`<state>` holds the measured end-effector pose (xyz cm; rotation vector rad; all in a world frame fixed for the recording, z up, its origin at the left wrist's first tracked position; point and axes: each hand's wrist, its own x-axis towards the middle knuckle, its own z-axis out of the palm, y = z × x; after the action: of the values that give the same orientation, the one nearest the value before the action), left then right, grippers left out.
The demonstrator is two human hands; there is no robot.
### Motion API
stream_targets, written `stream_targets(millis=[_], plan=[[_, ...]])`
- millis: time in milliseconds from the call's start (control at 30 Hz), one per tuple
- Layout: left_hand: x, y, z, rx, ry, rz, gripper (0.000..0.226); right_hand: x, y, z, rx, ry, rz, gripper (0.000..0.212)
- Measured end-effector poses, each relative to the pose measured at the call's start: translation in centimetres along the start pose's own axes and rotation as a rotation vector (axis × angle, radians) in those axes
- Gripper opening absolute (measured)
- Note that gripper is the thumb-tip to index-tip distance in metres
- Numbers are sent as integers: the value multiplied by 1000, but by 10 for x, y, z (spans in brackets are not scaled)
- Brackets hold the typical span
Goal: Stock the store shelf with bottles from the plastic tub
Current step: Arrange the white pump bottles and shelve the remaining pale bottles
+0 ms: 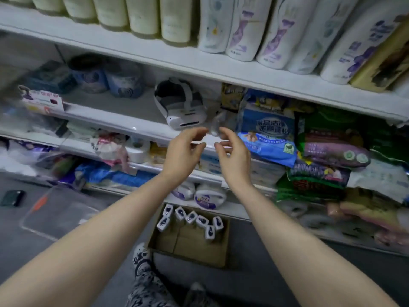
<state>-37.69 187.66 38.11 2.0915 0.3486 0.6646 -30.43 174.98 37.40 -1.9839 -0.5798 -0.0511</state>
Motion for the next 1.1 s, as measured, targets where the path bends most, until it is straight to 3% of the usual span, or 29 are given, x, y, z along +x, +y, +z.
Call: stream_targets(millis=[267,567,667,900,1100], plan=[[-67,-52,31,4,-118,-220,36,-64,80,16,9,-85,191,40],[-119,-137,76,-10,-219,-347,37,-120,155,71,-34,-105,367,40],[-134,-172,96,15,-272,-400,37,-137,184,84,-23,-123,439,49],[-166,-249,147,14,-397,-484,38,-169,266,108,-63,-127,625,42],[-193,-318,201,30,-507,-519,41,-203,337,132,-144,-117,672,44]])
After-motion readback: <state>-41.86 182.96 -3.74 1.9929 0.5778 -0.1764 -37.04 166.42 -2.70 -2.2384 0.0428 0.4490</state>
